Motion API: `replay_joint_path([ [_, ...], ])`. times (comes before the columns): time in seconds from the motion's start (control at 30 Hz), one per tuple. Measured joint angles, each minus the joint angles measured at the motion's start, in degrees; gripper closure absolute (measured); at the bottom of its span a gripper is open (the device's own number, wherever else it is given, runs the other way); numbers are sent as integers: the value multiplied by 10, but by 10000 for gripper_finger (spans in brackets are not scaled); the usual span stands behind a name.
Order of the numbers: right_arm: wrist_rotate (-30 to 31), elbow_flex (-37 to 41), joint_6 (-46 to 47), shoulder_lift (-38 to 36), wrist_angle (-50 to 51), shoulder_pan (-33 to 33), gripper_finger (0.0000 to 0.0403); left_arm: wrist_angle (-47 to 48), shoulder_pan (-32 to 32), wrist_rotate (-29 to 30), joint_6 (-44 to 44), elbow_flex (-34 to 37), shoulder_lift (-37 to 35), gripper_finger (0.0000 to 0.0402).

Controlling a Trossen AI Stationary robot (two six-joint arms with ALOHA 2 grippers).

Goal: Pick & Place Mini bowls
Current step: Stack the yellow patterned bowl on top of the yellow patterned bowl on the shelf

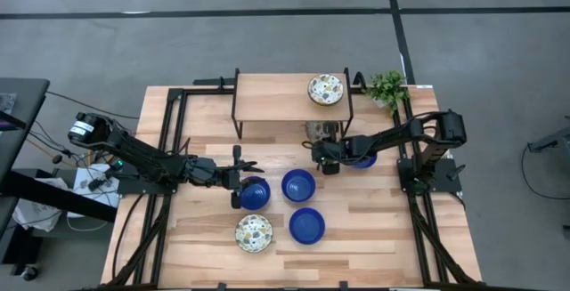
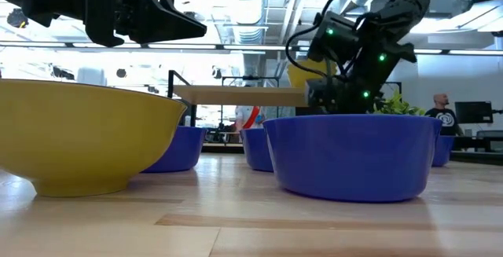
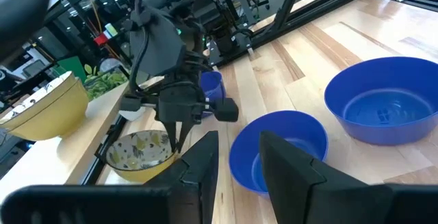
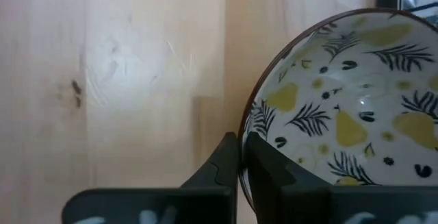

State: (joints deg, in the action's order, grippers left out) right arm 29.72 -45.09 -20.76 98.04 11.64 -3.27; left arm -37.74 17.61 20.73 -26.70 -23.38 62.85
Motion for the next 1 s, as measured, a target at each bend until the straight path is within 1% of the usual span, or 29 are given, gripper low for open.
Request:
replay_joint_path([
  [0.23, -9, -33, 28, -14, 78, 20, 402, 0, 0, 0, 0, 0, 0, 295],
  [0.53, -25, -49, 72, -37, 157, 58, 403, 0, 0, 0, 0, 0, 0, 295],
  [0.77, -43, -52, 95, -65, 189, 85, 402, 0, 0, 0, 1, 0, 0, 295],
  [1.0, -34, -52, 104, -102, 208, 110, 402, 0, 0, 0, 1, 0, 0, 295],
])
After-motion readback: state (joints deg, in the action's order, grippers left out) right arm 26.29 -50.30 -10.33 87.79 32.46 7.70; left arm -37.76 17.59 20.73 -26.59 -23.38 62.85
